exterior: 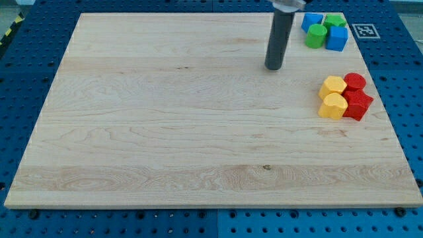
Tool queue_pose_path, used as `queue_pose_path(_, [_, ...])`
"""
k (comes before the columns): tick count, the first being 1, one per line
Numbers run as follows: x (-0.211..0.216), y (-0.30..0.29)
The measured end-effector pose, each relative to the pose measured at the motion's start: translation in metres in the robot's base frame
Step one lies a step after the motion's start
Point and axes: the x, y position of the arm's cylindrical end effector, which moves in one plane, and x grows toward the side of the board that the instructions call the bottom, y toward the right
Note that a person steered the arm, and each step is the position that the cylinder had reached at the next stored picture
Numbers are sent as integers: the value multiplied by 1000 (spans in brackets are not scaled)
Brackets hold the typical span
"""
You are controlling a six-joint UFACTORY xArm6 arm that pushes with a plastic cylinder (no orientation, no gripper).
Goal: Move blue triangle towards the left
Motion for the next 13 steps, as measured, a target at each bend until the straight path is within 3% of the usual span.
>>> queue_pose_path(3, [-40,178])
queue_pose_path(4, [-84,202])
queue_pose_path(5, [-133,186])
queue_pose_path(6, [-156,147])
queue_pose_path(7, [-155,107])
queue_pose_path(9, [-147,115])
queue_pose_path(10, [-119,117])
queue_pose_path(12, [-66,51])
queue_pose_path(13, [-84,55])
